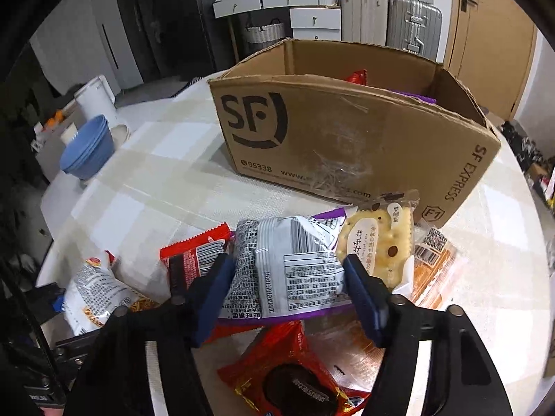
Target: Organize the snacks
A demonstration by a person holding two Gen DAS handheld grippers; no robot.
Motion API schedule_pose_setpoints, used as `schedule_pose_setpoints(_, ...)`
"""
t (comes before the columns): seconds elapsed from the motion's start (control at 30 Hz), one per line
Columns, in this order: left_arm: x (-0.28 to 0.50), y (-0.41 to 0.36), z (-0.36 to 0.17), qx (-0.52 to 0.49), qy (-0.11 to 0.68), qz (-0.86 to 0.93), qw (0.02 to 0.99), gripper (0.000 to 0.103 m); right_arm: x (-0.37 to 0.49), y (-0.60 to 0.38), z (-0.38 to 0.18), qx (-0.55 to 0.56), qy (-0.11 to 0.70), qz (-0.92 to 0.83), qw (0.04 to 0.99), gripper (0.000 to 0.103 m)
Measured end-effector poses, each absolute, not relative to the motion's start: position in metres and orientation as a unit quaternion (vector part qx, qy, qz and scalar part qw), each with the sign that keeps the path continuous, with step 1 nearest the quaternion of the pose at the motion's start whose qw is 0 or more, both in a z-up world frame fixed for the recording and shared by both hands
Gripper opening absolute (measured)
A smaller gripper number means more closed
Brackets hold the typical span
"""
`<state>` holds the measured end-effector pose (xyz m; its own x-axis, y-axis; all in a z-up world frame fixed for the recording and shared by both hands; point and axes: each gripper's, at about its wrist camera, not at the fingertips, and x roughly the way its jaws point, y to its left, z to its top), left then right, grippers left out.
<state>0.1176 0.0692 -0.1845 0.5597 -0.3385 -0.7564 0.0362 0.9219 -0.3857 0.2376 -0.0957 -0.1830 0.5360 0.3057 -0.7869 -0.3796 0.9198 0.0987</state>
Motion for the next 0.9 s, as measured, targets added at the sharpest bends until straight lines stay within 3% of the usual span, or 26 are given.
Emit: schedule_pose_setpoints(0.9,0.097,0.069,-0.169,-0.151,0.446,-0.092,0.877,0.058,0.132,-0.189,-0.128,0.155,0.349,0.270,0.884,0.060)
